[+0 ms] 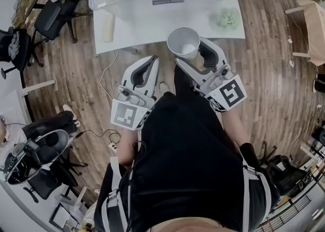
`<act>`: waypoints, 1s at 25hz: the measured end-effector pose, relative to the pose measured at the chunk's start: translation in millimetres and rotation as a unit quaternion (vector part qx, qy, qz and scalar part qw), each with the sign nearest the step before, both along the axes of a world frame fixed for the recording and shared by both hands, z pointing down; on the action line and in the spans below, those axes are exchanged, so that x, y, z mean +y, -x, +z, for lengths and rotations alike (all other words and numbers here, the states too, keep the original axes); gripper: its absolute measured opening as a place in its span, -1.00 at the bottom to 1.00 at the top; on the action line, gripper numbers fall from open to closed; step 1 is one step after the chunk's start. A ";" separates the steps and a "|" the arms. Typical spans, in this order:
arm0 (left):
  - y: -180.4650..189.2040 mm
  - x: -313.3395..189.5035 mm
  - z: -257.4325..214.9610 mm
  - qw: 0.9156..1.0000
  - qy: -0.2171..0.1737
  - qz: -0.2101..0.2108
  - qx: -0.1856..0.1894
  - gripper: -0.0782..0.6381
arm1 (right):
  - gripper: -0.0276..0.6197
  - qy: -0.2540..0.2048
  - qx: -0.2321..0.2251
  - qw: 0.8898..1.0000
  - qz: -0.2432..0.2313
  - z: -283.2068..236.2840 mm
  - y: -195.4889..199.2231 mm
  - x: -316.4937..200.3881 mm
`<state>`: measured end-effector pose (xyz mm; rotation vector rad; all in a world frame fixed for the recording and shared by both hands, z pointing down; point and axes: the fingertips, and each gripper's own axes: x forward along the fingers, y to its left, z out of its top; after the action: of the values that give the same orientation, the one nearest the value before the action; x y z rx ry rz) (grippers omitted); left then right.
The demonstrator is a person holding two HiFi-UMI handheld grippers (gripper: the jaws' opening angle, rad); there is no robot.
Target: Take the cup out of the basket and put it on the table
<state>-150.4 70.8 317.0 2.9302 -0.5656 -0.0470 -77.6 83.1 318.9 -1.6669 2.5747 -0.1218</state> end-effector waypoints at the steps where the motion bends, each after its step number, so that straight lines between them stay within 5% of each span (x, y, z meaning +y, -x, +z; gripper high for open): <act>1: 4.0 6.6 0.0 1.000 0.000 0.004 0.002 -0.73 | -0.05 0.001 0.002 1.000 0.003 -0.8 4.0 7.3; 9: 9.7 47.1 -0.5 1.000 0.004 0.009 0.004 -0.73 | -0.05 -0.005 0.005 1.000 0.003 -11.6 7.0 55.5; 25: -53.0 106.1 -13.2 1.000 -0.002 0.010 0.000 -0.73 | -0.05 -0.013 0.007 1.000 -0.019 -13.3 -45.2 123.4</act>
<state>-97.4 176.9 303.8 2.9395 -0.5357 -0.0465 -32.4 206.5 305.6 -1.6172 2.6073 -0.0775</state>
